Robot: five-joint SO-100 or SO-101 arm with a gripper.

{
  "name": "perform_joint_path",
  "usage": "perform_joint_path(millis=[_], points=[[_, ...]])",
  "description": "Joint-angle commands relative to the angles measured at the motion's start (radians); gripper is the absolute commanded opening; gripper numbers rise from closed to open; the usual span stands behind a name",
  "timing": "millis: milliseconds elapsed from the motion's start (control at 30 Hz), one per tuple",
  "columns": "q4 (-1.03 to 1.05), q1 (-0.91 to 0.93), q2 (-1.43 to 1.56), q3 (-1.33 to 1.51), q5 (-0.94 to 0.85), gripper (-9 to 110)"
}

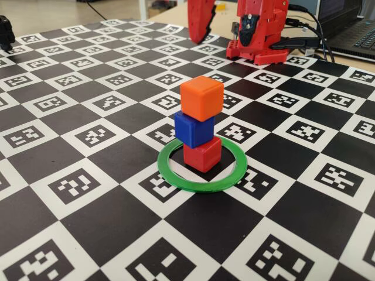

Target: Grab the red cube then put it in the green circle then put the blue cube on top and finally the orange cube on top

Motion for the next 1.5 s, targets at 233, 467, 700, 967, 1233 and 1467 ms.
perform_joint_path(millis=[233, 467, 700, 967, 1233, 1467], points=[[-0.141, 0.040, 0.561, 0.503, -0.267, -5], [-0.370, 0.060, 0.946, 0.983, -0.802, -6], [-0.413, 0.075, 1.192, 1.239, -1.055, -6], [-0.431, 0.161, 1.387, 1.476, -1.321, -6], [-0.446, 0.282, 1.598, 1.672, -1.445, -6], [-0.449, 0.371, 1.738, 1.819, -1.575, -6]])
